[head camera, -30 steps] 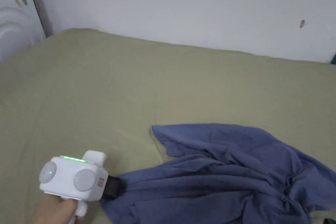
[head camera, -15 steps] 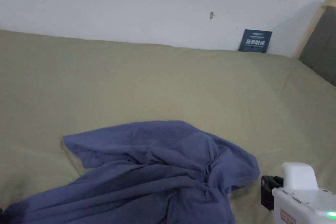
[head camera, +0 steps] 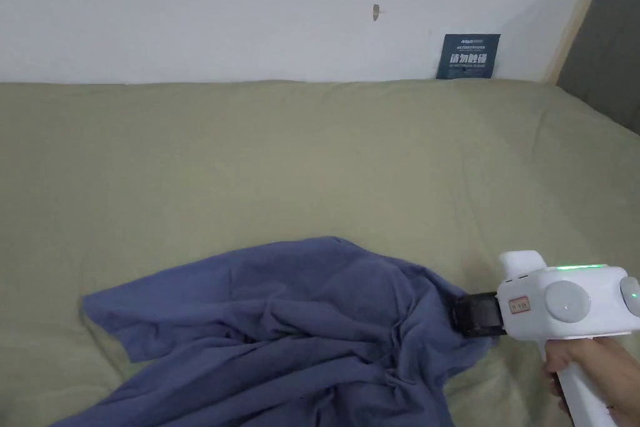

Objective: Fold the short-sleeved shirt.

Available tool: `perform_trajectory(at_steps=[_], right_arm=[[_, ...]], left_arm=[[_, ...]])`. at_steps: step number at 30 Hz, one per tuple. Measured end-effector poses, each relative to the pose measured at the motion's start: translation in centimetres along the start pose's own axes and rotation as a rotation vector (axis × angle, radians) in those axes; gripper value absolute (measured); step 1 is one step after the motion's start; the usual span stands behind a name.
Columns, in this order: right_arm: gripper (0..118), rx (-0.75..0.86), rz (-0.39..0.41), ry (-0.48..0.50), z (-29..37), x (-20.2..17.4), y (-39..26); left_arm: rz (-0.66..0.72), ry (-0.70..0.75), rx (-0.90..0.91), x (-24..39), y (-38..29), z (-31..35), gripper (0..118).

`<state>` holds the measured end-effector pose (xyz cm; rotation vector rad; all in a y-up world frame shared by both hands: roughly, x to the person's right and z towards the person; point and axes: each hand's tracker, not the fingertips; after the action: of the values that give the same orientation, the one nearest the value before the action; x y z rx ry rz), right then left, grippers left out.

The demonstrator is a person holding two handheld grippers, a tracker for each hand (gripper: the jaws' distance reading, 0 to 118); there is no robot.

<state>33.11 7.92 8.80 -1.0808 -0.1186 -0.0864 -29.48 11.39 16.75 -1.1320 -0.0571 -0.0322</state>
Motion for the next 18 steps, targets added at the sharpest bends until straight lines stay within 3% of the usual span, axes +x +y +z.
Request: perform_trajectory(at_steps=[1, 3, 4, 6, 7, 9, 11, 16, 18], right_arm=[[104, 0.004, 0.015, -0.05, 0.1, -1.4, -0.1], [101, 0.026, 0.031, -0.053, 0.0, -2.8, 0.5], [88, 0.022, 0.025, -0.061, 0.2, -3.3, 1.1], [9, 0.02, 0.058, -0.027, 2.3, -3.1, 0.0], [0, 0.043, 0.07, -0.026, 3.6, -3.8, 0.1], [0, 0.138, 0.094, -0.103, 6.6, -3.6, -0.4], [0, 0.151, 0.072, -0.044, 10.3, -2.8, -0.2], [0, 0.344, 0.053, -0.139, 21.7, 0.8, -0.3], [0, 0.388, 0.022, -0.116, 23.6, 3.6, 1.3]], left_arm=[[0.001, 0.0, 0.001, 0.0, 0.0, 0.0, 5], [0.005, -0.002, 0.001, -0.2, 0.0, -0.3, 5], [0.01, -0.003, 0.0, -0.2, 0.1, -0.3, 5], [0.016, -0.005, -0.002, -0.5, 0.2, -0.3, 5], [0.011, -0.007, -0.005, -0.7, 0.4, -0.1, 5], [0.032, -0.028, -0.019, -1.3, 0.9, 0.7, 5], [0.112, -0.051, -0.014, -2.4, 1.5, 2.3, 5], [0.053, -0.068, 0.153, -4.3, 3.9, 10.9, 5], [0.035, -0.035, 0.203, -5.1, 5.0, 14.7, 5]])
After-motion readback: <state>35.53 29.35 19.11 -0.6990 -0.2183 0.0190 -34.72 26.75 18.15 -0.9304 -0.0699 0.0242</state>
